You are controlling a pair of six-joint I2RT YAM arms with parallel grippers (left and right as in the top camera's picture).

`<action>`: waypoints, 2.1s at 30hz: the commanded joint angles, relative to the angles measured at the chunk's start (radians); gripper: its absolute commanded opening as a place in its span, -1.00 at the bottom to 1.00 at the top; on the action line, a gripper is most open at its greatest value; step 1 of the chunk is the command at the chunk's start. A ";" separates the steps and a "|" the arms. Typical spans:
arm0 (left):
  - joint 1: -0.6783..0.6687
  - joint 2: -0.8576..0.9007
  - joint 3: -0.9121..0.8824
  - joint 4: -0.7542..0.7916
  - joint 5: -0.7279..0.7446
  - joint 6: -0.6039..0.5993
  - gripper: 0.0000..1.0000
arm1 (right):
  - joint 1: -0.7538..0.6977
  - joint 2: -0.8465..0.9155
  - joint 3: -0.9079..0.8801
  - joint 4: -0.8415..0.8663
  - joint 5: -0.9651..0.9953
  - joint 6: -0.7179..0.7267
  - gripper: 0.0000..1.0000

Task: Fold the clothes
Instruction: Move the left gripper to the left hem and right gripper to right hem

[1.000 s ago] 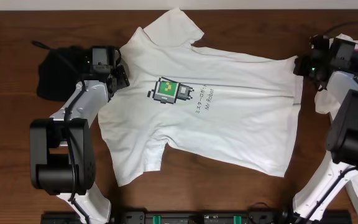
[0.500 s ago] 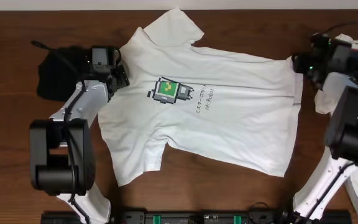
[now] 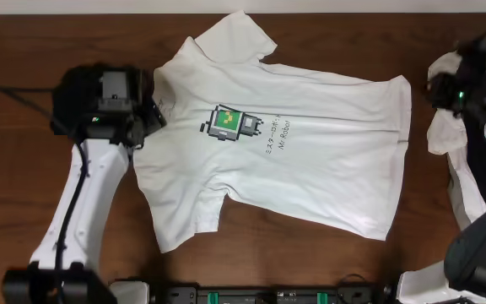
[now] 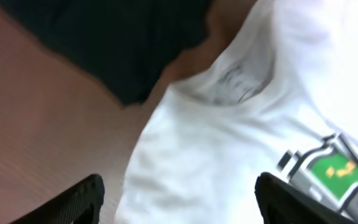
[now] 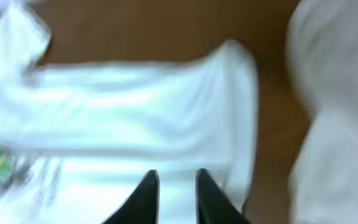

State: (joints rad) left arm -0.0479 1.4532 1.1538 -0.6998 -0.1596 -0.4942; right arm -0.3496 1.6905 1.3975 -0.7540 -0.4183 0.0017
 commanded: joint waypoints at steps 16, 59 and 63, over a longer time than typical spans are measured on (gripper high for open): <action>0.000 -0.061 -0.005 -0.339 0.213 -0.097 0.77 | 0.232 0.009 -0.376 -0.222 0.018 0.058 -0.97; 0.000 -0.061 -0.026 -0.576 0.448 0.163 0.96 | 0.253 0.008 -0.477 -0.309 0.211 0.267 -0.31; 0.000 -0.062 -0.041 -0.629 0.447 0.185 0.96 | 0.252 0.007 -0.477 -0.309 0.174 0.235 -0.27</action>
State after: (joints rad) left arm -0.0479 1.3975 1.1366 -1.3090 0.2531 -0.3641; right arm -0.1051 1.6951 0.9089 -1.0603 -0.2211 0.2615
